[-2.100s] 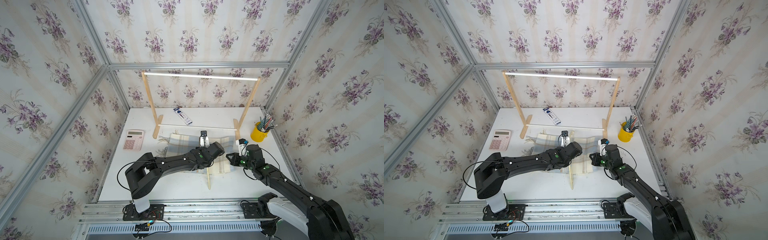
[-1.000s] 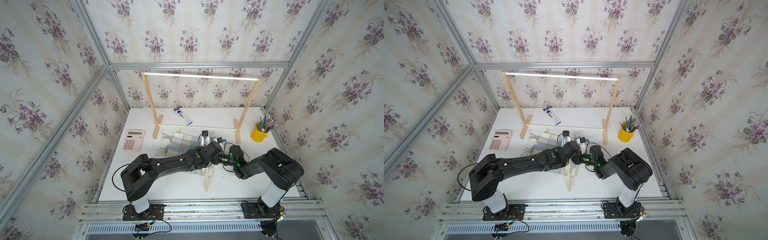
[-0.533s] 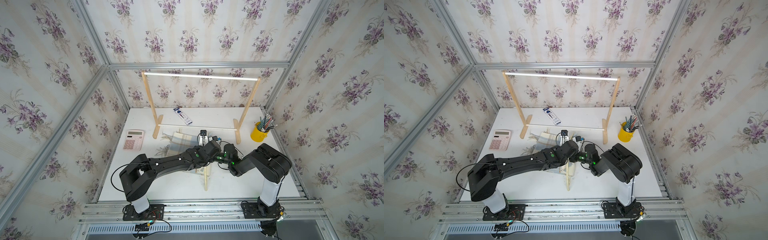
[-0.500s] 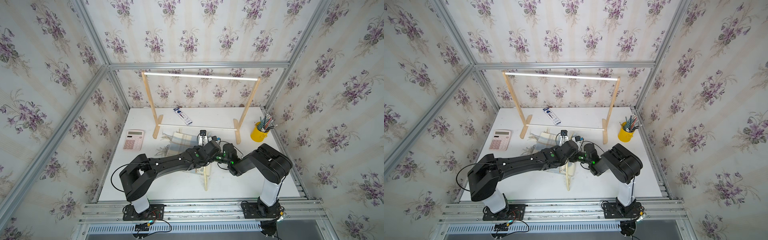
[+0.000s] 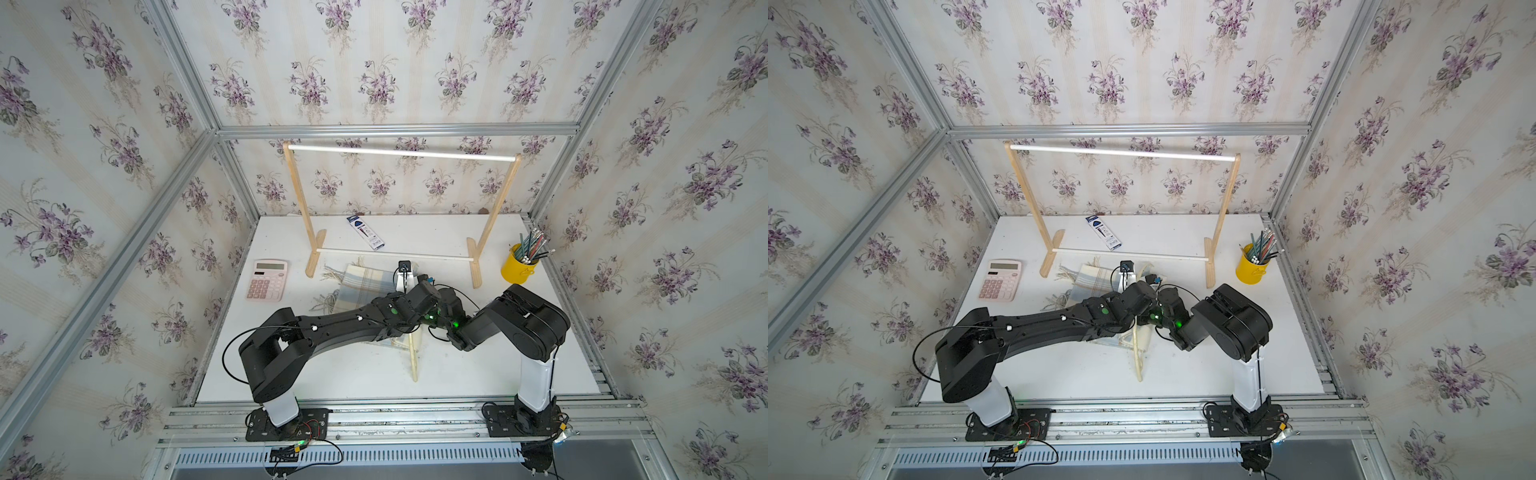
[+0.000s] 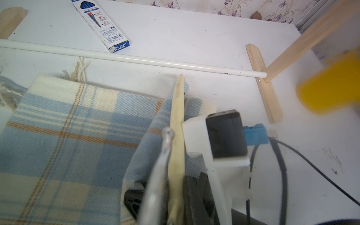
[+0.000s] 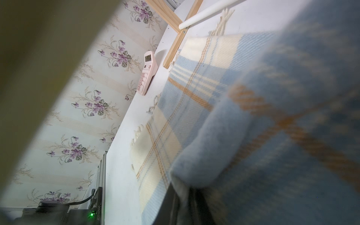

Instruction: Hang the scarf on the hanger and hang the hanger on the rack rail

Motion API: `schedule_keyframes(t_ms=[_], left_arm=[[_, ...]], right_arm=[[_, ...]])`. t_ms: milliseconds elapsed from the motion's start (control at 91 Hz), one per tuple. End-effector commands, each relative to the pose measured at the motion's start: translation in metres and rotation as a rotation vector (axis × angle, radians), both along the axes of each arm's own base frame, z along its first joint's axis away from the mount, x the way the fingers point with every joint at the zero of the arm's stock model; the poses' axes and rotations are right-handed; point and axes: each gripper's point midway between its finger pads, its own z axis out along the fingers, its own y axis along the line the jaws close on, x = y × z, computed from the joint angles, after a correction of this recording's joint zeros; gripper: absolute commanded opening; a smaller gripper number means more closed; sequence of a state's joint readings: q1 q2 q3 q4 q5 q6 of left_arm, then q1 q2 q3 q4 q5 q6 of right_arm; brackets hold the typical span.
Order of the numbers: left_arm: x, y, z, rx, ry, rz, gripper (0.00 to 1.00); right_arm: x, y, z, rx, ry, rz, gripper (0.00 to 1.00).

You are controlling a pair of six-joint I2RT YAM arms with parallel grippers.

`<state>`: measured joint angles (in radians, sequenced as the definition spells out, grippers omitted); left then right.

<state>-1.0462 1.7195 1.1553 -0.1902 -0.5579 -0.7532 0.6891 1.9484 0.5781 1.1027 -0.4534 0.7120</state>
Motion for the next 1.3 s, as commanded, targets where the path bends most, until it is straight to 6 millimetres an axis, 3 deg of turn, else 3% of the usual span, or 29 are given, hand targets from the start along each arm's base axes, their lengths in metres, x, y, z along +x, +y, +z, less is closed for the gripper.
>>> schedule_keyframes(t_ms=[0,143,319,506,593,681,934,1286], left_arm=[[-0.011,-0.016,-0.007,-0.041,0.061,-0.087,0.00],[-0.009,-0.011,-0.005,-0.036,0.053,-0.078,0.00],[-0.007,-0.005,-0.005,-0.031,0.053,-0.067,0.00],[-0.006,0.000,-0.006,-0.013,0.049,-0.053,0.00],[-0.006,0.003,-0.008,-0.006,0.051,-0.047,0.00],[-0.005,0.004,-0.010,-0.003,0.051,-0.042,0.00],[-0.003,0.002,-0.013,0.003,0.058,-0.043,0.00],[-0.003,0.005,-0.016,0.011,0.062,-0.038,0.00]], right_arm=[[-0.008,-0.004,-0.011,-0.029,0.075,-0.008,0.40],[-0.010,-0.015,-0.012,-0.070,0.065,-0.040,0.59],[-0.012,-0.025,-0.016,-0.102,0.060,-0.069,0.59],[-0.013,-0.030,-0.001,-0.085,0.028,-0.089,0.52],[-0.012,-0.035,0.008,-0.087,-0.002,-0.113,0.33],[-0.012,-0.042,0.008,-0.118,-0.025,-0.131,0.25],[-0.016,-0.050,0.007,-0.130,-0.049,-0.135,0.55],[-0.025,-0.071,0.016,-0.169,-0.083,-0.176,0.55]])
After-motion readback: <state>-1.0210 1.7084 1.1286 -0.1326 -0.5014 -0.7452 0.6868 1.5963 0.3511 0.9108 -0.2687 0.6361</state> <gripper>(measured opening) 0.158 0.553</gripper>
